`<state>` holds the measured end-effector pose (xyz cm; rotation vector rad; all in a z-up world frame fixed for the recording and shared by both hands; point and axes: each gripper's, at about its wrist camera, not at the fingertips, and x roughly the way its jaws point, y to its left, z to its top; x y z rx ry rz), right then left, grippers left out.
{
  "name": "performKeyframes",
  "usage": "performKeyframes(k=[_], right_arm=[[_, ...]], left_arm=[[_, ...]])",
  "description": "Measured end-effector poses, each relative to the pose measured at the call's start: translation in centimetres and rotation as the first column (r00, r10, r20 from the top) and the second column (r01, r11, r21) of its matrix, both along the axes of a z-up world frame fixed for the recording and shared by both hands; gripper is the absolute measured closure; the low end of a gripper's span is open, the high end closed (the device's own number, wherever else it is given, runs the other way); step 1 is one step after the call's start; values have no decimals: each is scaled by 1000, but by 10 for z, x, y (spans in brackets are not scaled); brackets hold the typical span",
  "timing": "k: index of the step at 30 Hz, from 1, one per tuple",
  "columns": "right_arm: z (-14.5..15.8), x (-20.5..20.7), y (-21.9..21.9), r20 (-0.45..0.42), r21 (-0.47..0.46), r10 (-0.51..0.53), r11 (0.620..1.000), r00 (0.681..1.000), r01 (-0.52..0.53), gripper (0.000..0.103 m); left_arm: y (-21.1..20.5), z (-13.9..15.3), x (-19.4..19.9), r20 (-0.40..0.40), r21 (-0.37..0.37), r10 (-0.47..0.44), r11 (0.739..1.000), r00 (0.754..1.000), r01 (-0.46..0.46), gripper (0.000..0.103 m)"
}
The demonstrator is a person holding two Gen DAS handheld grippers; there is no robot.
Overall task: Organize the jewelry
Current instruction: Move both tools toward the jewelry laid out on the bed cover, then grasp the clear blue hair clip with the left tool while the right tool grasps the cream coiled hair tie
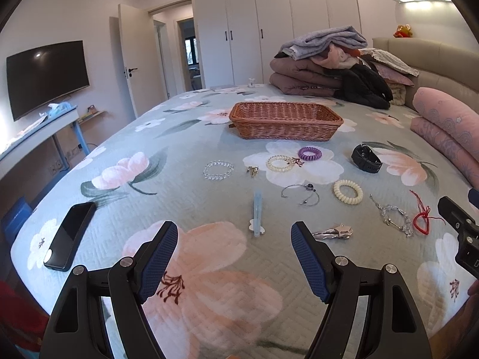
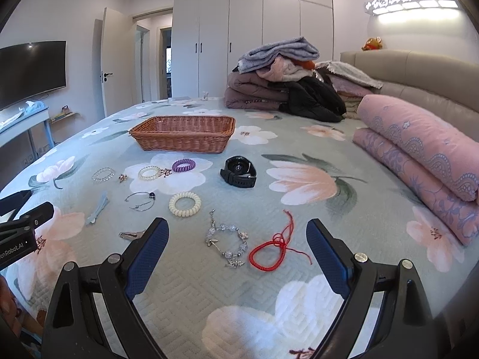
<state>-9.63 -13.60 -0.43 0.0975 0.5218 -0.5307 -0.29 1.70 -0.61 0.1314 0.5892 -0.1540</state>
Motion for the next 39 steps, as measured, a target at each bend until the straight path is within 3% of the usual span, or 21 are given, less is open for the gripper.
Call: performKeyframes(k=[14, 19, 26, 30, 36, 39], right_arm=[[20, 49, -18, -69, 103, 119, 988, 990, -112, 9], [15, 73, -26, -120, 187, 190, 968, 974, -166, 10], [3, 102, -45, -169, 217, 200, 963, 965, -161, 17], [-10, 124, -62, -191, 278, 230, 945, 954, -172, 31], [-32, 156, -68, -255, 288, 264, 939, 930, -187, 41], [-45, 170, -70, -282, 320, 284, 928, 916, -190, 43]], left_arm=[[1, 5, 43, -130, -52, -81, 996, 988, 74, 24], [-5, -7, 62, -222, -52, -111, 993, 969, 102, 24], [-4, -11, 89, -276, -86, -141, 989, 951, 122, 24], [-10, -19, 109, -314, -97, -162, 986, 936, 138, 24], [-16, -39, 130, -366, -93, -170, 985, 915, 146, 24], [-21, -49, 137, -396, -82, -179, 984, 901, 160, 34]])
